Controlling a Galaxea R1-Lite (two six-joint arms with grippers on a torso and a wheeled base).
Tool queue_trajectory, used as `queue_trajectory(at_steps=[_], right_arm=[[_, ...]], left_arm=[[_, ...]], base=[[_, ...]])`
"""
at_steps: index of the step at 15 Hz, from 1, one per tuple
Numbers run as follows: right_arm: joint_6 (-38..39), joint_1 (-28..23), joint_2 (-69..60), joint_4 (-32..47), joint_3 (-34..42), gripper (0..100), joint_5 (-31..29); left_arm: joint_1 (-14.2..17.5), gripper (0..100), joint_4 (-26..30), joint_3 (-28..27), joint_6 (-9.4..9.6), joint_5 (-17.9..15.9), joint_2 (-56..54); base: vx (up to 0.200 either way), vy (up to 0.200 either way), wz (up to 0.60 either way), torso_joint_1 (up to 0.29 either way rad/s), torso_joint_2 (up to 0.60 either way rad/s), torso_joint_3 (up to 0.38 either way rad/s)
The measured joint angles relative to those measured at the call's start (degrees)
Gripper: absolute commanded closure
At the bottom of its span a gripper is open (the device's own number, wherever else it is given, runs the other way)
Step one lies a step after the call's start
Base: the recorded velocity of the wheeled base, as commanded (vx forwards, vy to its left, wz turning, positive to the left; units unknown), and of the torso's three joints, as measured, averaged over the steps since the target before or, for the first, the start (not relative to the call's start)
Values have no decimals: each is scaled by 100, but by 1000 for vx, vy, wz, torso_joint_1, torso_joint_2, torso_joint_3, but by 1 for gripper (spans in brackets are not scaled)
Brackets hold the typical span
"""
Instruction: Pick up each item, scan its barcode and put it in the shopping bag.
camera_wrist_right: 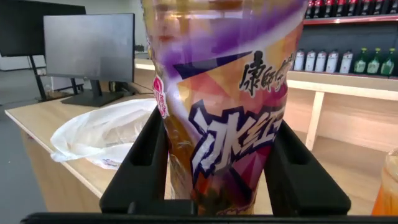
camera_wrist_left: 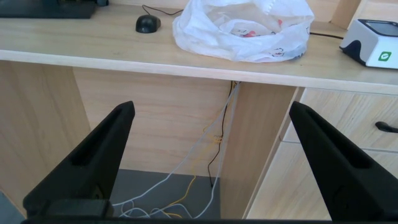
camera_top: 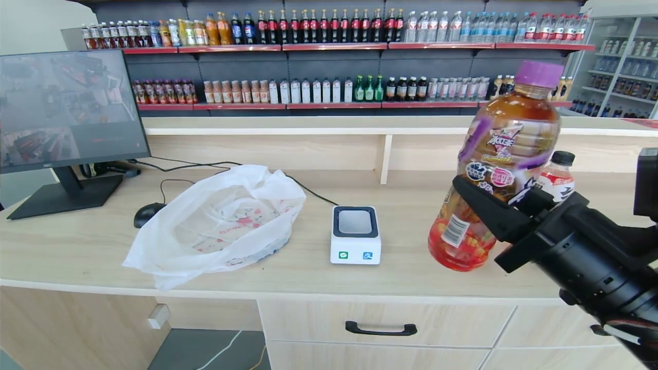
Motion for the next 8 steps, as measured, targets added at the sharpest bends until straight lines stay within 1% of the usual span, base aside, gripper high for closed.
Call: queue_trajectory(at_steps=[5, 8], right_arm=[[89, -26, -352, 7, 202, 100, -5], [89, -48, -372, 7, 166, 100, 9]], left_arm=[[0, 0, 0, 0, 0, 0, 0], [0, 0, 0, 0, 2, 0, 0]], base=[[0, 0, 0, 0, 0, 0], [0, 0, 0, 0, 0, 0]])
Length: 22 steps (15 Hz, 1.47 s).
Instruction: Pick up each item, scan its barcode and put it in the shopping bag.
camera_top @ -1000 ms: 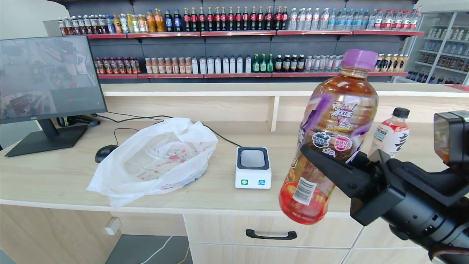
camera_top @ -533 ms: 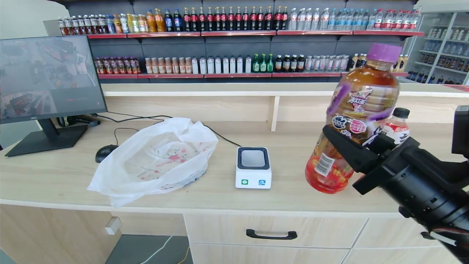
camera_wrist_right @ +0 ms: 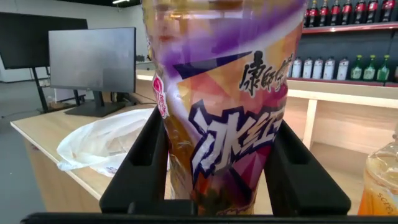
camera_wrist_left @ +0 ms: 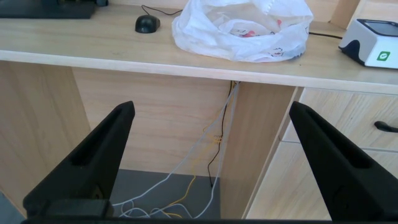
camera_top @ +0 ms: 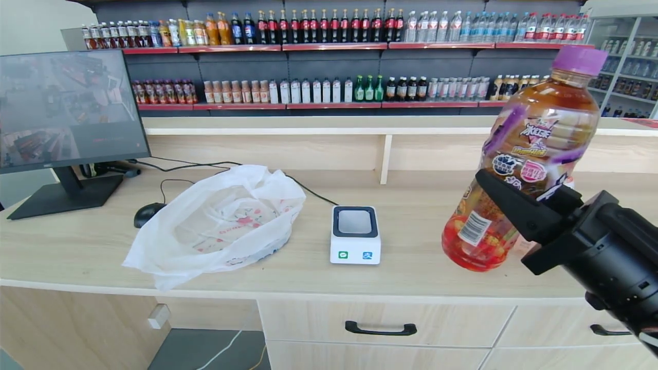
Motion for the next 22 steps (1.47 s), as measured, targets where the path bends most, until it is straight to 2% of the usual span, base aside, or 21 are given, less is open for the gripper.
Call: queue_trajectory(at_steps=[6, 21, 22], right_arm=[[17, -2, -6, 0, 26, 100, 9], [27, -2, -66, -2, 121, 100, 11], [20, -2, -69, 4, 122, 100, 13]], left_arm=[[0, 0, 0, 2, -5, 0, 0], [0, 0, 0, 2, -7, 2, 0], [0, 0, 0, 2, -5, 0, 0]], base=[[0, 0, 0, 0, 0, 0], [0, 200, 0, 5, 1, 3], [0, 0, 0, 0, 0, 0]])
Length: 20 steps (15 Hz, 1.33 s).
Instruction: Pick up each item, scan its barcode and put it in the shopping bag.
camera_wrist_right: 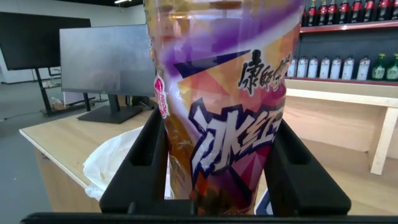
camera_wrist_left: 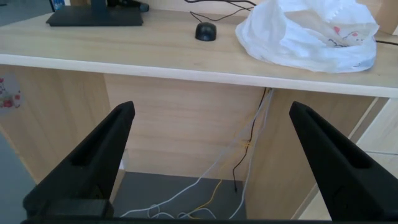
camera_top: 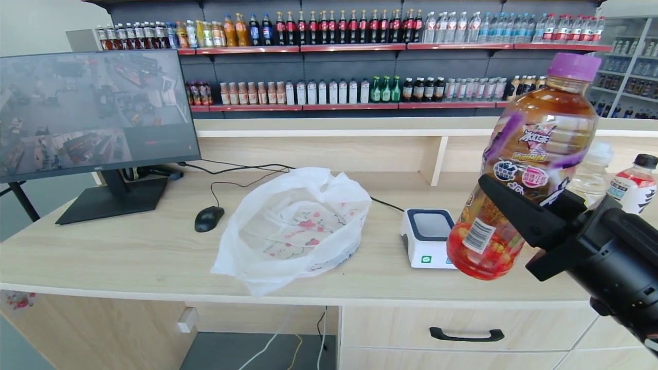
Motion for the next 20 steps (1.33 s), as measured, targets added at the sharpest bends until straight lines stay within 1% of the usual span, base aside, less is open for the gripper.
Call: queue_trajectory(at_steps=[4, 6, 8, 10, 15, 18, 20], right_arm=[[-236, -9, 94, 7, -9, 100, 50], [-393, 16, 249, 10, -85, 100, 188], [-560, -20, 483, -6, -304, 100, 317], [-1039, -79, 791, -6, -664, 100, 555], [-2225, -621, 1724, 7, -1329, 100, 500], [-2566, -948, 2037, 0, -1501, 100, 500], [-3078, -1301, 2114, -6, -1521, 100, 685]], left_arm=[[5, 0, -7, -2, 5, -1, 0], [0, 0, 0, -2, 5, 2, 0], [0, 0, 0, -2, 5, 0, 0], [-2, 0, 1, -2, 5, 0, 0], [0, 0, 0, -2, 5, 0, 0], [0, 0, 0, -2, 5, 2, 0], [0, 0, 0, -2, 2, 0, 0]], base=[[0, 0, 0, 0, 0, 0], [0, 0, 0, 0, 0, 0], [0, 0, 0, 0, 0, 0], [0, 0, 0, 0, 0, 0], [0, 0, 0, 0, 0, 0], [0, 0, 0, 0, 0, 0], [0, 0, 0, 0, 0, 0]])
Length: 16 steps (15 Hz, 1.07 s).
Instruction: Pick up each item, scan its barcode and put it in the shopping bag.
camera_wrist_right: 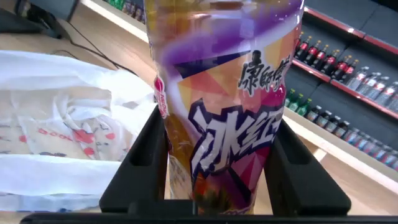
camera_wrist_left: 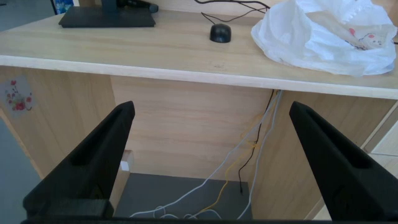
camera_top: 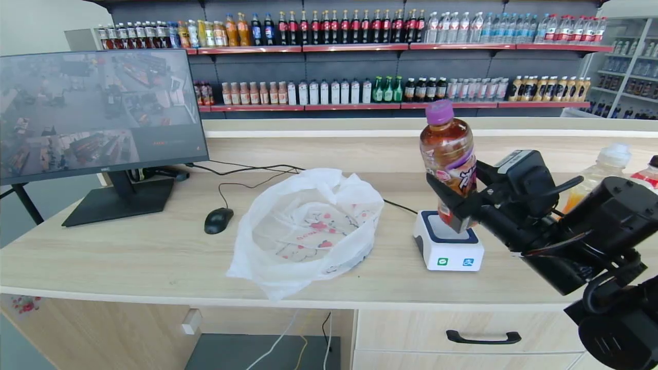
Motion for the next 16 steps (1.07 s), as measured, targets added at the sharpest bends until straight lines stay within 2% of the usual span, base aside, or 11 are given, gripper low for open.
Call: queue_trajectory(at_steps=[3, 8, 16], right_arm=[[-343, -282, 61, 9, 160, 100, 299], [-1506, -858, 277, -5, 132, 100, 2092], [-2589, -913, 670, 5, -102, 100, 3212]], left_arm=[[0, 0, 1, 2, 0, 0, 0], [0, 0, 0, 2, 2, 0, 0], [0, 0, 0, 2, 2, 0, 0]], base=[[0, 0, 0, 0, 0, 0], [0, 0, 0, 0, 0, 0], [0, 0, 0, 0, 0, 0]])
